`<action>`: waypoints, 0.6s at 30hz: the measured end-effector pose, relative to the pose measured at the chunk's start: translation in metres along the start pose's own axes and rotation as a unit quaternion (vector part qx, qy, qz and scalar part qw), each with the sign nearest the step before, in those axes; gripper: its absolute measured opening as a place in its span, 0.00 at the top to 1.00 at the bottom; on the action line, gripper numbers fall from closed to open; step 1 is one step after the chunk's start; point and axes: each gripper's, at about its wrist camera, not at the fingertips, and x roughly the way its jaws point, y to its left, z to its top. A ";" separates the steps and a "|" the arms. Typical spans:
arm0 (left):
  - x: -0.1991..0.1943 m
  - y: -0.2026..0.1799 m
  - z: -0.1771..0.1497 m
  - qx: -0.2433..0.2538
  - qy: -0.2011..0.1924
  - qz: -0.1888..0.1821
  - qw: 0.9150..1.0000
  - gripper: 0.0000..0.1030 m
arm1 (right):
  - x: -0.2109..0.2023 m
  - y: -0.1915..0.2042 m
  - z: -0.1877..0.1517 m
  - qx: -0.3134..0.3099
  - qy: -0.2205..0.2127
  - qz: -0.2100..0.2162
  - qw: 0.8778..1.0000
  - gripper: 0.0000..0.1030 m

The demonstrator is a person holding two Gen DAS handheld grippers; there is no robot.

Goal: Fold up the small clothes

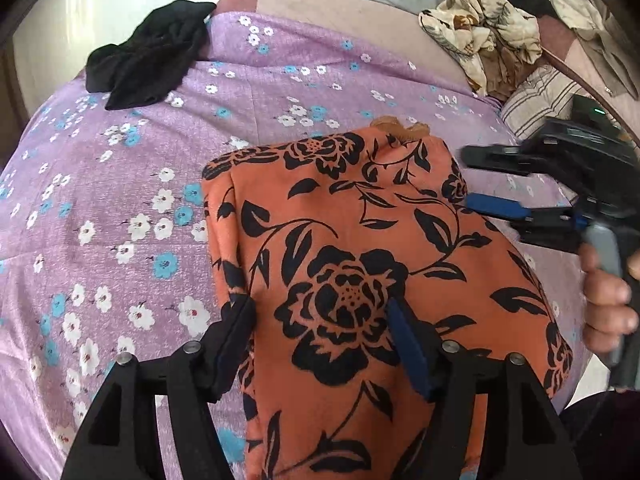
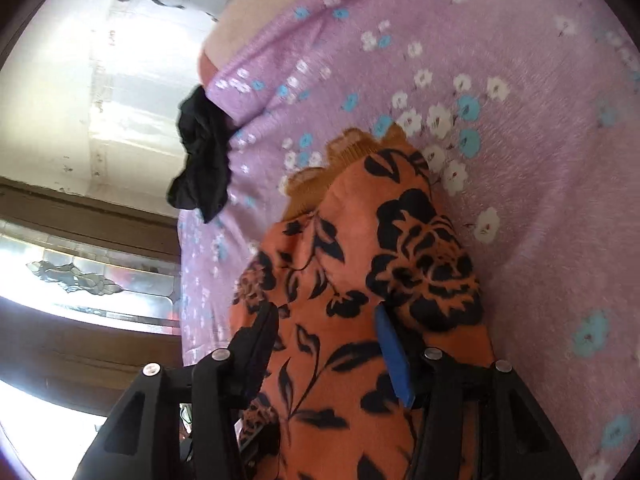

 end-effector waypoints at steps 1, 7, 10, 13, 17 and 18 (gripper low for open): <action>-0.005 -0.001 -0.004 -0.002 -0.003 0.000 1.000 0.33 | -0.011 0.003 -0.006 -0.004 -0.008 0.012 1.000 0.46; -0.048 -0.007 -0.021 -0.031 -0.058 -0.017 0.998 0.33 | -0.068 0.024 -0.061 -0.047 -0.028 0.039 0.998 0.46; -0.058 -0.010 -0.033 -0.042 -0.073 -0.010 0.996 0.31 | -0.080 0.024 -0.093 -0.055 -0.021 0.041 0.997 0.46; -0.033 -0.016 -0.041 -0.034 -0.012 0.035 0.999 0.31 | -0.065 0.014 -0.114 -0.057 0.017 -0.011 0.998 0.47; -0.020 -0.006 -0.044 -0.072 0.018 0.026 0.997 0.29 | -0.055 0.000 -0.120 -0.043 0.034 -0.008 0.998 0.48; -0.023 -0.006 -0.044 -0.072 0.016 0.030 0.997 0.29 | -0.059 0.000 -0.121 -0.042 0.035 -0.005 0.998 0.48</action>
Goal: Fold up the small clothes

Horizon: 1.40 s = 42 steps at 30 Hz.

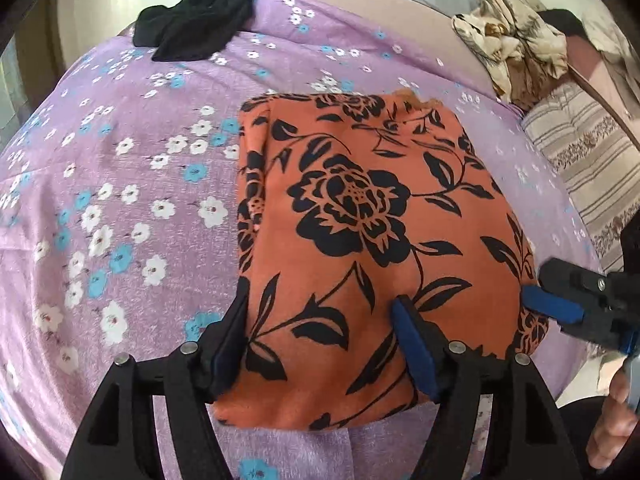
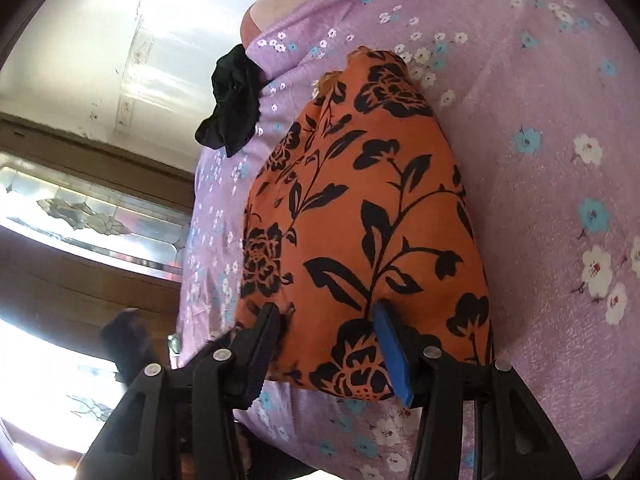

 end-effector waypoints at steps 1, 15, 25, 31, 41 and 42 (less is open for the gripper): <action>-0.005 -0.001 -0.001 0.003 -0.004 0.007 1.000 0.29 | -0.003 0.000 -0.002 0.000 -0.002 0.005 1.000 0.48; -0.109 -0.021 -0.019 0.015 -0.106 0.107 0.989 0.15 | -0.109 0.022 -0.040 -0.069 -0.182 0.038 0.980 0.33; -0.139 -0.047 -0.018 0.036 -0.120 0.081 0.989 0.10 | -0.117 0.026 -0.035 -0.086 -0.233 0.020 0.969 0.29; -0.142 -0.055 -0.016 0.020 -0.144 0.140 0.980 0.10 | -0.139 0.015 -0.034 -0.083 -0.261 0.041 0.961 0.26; -0.161 -0.064 -0.010 0.014 -0.197 0.201 0.959 0.09 | -0.151 0.036 -0.042 -0.159 -0.300 -0.009 0.941 0.25; -0.163 -0.064 -0.009 0.014 -0.199 0.201 0.959 0.09 | -0.148 0.040 -0.043 -0.172 -0.301 -0.022 0.938 0.25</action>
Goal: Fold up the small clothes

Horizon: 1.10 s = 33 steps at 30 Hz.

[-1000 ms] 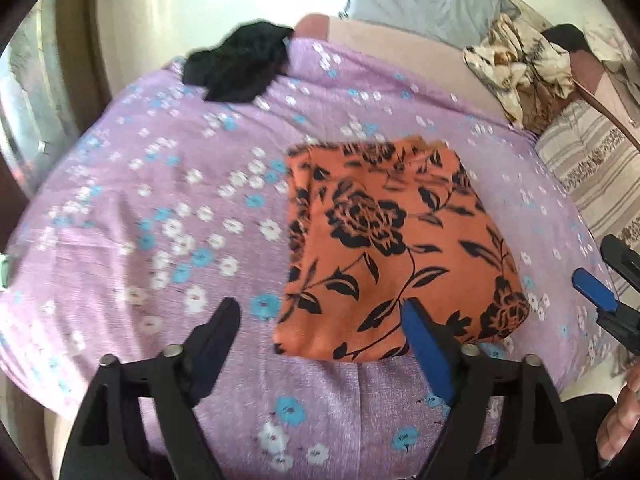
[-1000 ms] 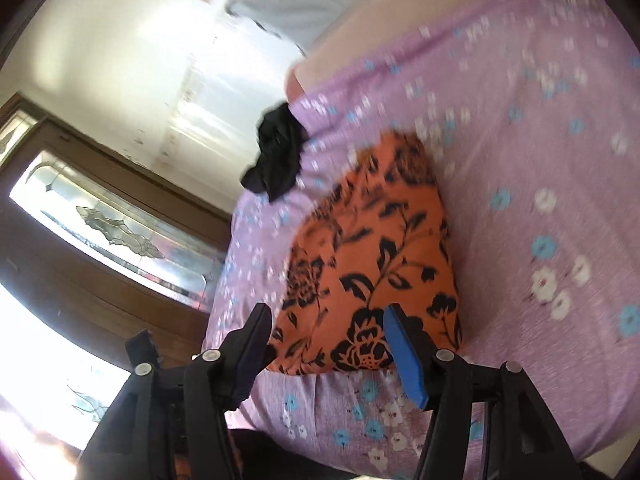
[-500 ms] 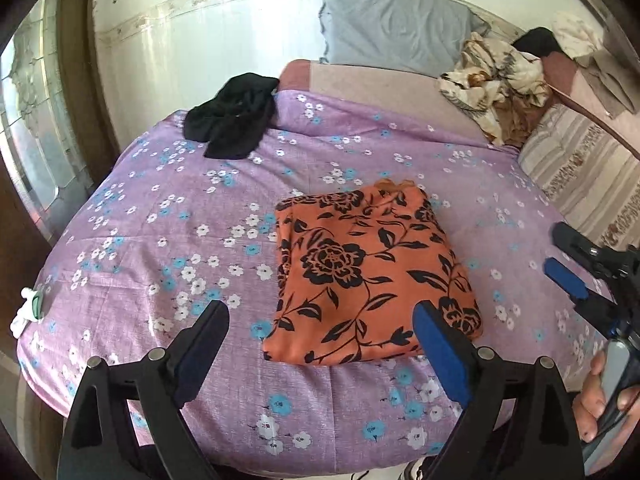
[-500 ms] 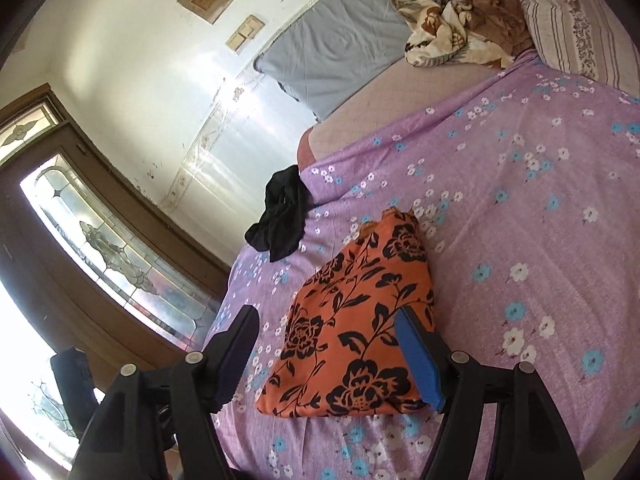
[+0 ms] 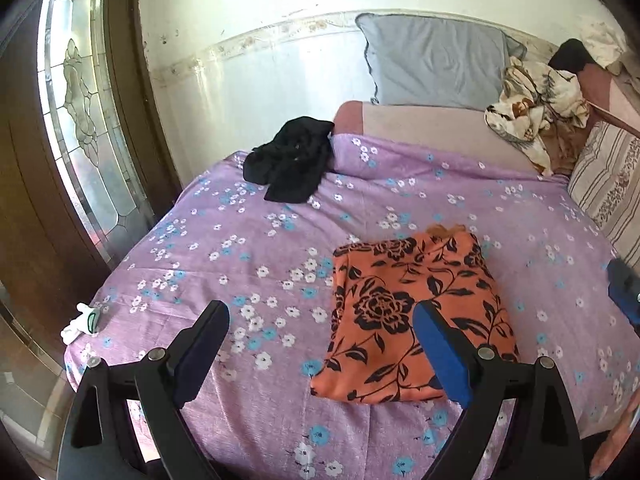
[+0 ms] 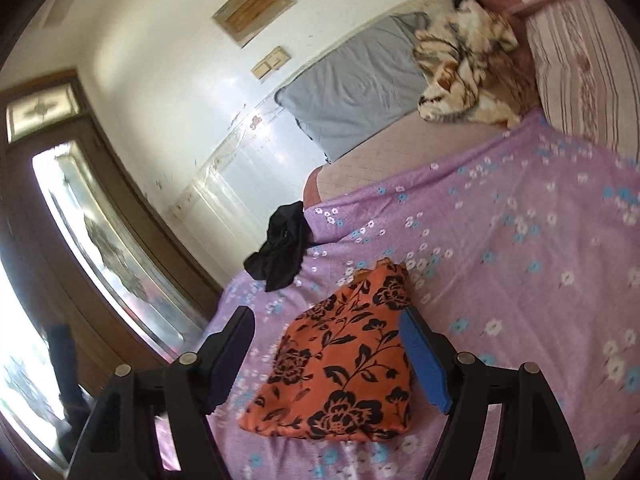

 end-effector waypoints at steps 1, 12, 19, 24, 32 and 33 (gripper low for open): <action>-0.001 0.002 0.001 -0.002 0.000 -0.001 1.000 0.09 | 0.001 0.006 -0.002 -0.019 -0.001 -0.010 1.000 0.25; -0.015 0.016 0.006 -0.016 -0.021 0.016 1.000 0.09 | 0.010 0.043 -0.022 -0.124 -0.006 -0.059 0.991 0.25; -0.022 0.019 0.011 -0.016 -0.036 0.024 0.999 0.09 | 0.005 0.053 -0.027 -0.145 -0.020 -0.081 0.986 0.25; -0.020 0.022 0.012 -0.018 -0.029 0.028 0.999 0.09 | 0.004 0.059 -0.029 -0.163 -0.028 -0.092 0.982 0.25; -0.015 0.023 0.011 -0.019 -0.023 0.024 0.999 0.09 | 0.013 0.063 -0.034 -0.179 -0.010 -0.085 0.980 0.25; -0.015 0.023 0.011 -0.018 -0.023 0.023 0.999 0.09 | 0.014 0.064 -0.035 -0.181 -0.007 -0.085 0.980 0.25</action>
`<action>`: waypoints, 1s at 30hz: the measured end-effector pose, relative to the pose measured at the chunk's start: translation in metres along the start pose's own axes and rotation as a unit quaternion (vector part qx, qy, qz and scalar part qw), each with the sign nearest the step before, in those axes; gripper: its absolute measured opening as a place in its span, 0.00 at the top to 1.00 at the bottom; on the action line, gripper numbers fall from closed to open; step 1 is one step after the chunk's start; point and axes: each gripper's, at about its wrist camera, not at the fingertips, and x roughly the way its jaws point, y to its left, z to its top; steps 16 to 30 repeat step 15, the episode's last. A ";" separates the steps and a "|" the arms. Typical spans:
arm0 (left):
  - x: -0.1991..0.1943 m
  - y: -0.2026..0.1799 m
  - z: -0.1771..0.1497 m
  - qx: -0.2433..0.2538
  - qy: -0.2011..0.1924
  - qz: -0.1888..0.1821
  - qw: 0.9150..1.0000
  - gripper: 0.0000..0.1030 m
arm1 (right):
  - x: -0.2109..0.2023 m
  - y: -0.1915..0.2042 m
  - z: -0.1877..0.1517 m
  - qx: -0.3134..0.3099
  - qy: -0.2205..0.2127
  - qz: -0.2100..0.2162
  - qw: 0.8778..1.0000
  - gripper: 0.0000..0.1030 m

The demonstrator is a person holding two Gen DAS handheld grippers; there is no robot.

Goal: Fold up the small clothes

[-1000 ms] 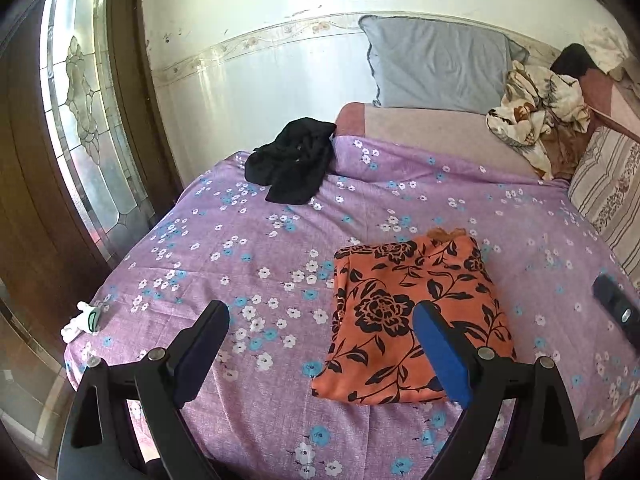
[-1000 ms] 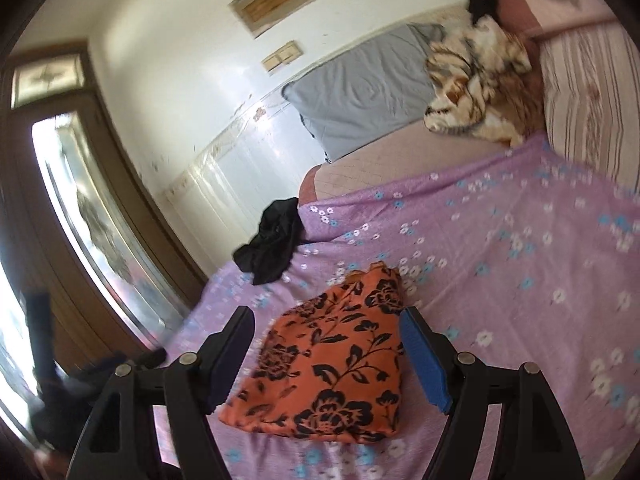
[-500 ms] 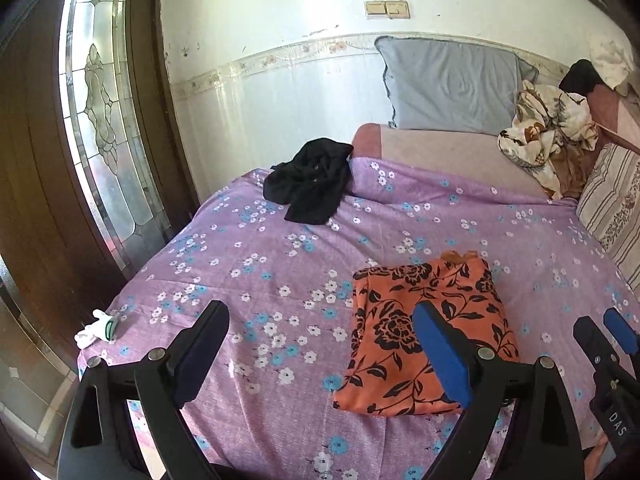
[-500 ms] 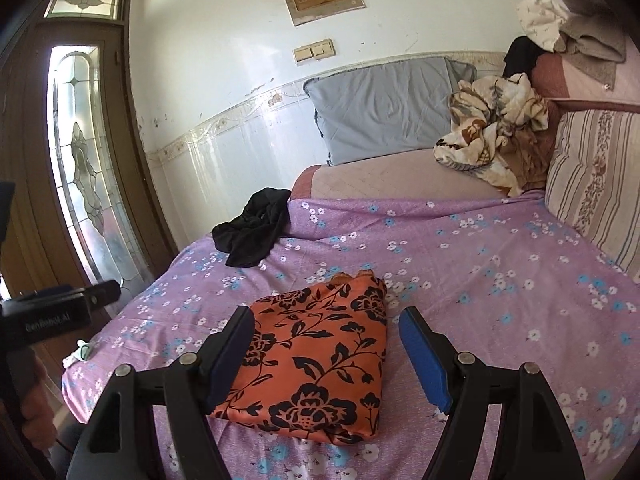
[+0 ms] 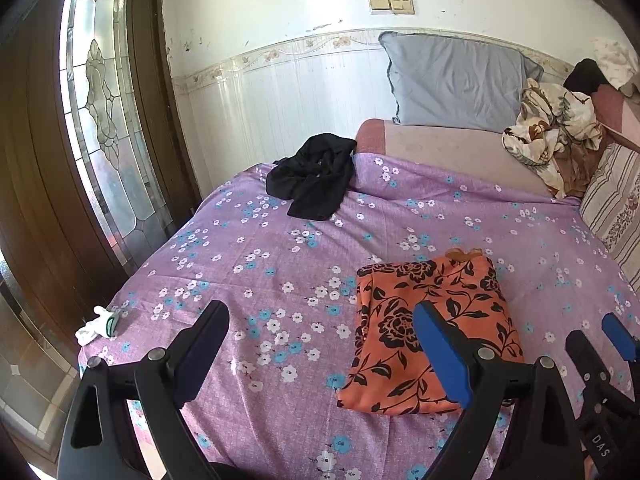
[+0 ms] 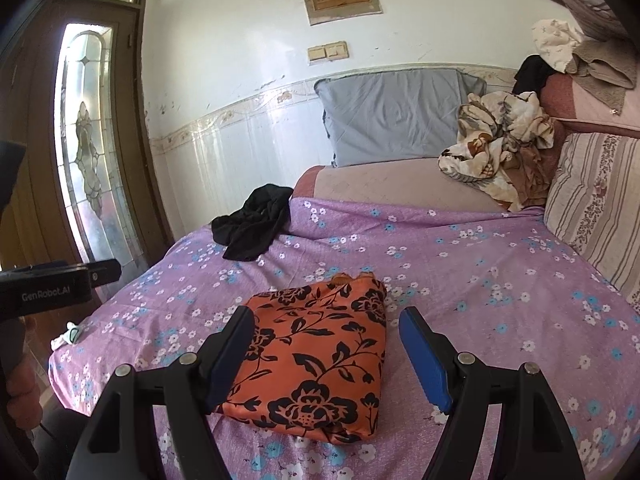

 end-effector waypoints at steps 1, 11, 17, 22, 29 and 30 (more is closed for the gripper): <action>0.000 -0.001 0.000 0.000 -0.001 0.000 1.000 0.09 | 0.001 0.001 -0.001 -0.002 0.002 0.000 1.000 0.25; 0.002 0.000 -0.004 -0.011 -0.003 -0.043 0.999 0.09 | 0.005 0.008 -0.006 -0.014 0.014 0.003 1.000 0.25; 0.015 0.002 -0.003 -0.018 0.008 -0.045 0.999 0.09 | 0.009 0.003 -0.004 0.000 0.020 0.006 1.000 0.25; 0.015 0.002 -0.003 -0.018 0.008 -0.045 0.999 0.09 | 0.009 0.003 -0.004 0.000 0.020 0.006 1.000 0.25; 0.015 0.002 -0.003 -0.018 0.008 -0.045 0.999 0.09 | 0.009 0.003 -0.004 0.000 0.020 0.006 1.000 0.25; 0.015 0.002 -0.003 -0.018 0.008 -0.045 0.999 0.09 | 0.009 0.003 -0.004 0.000 0.020 0.006 1.000 0.25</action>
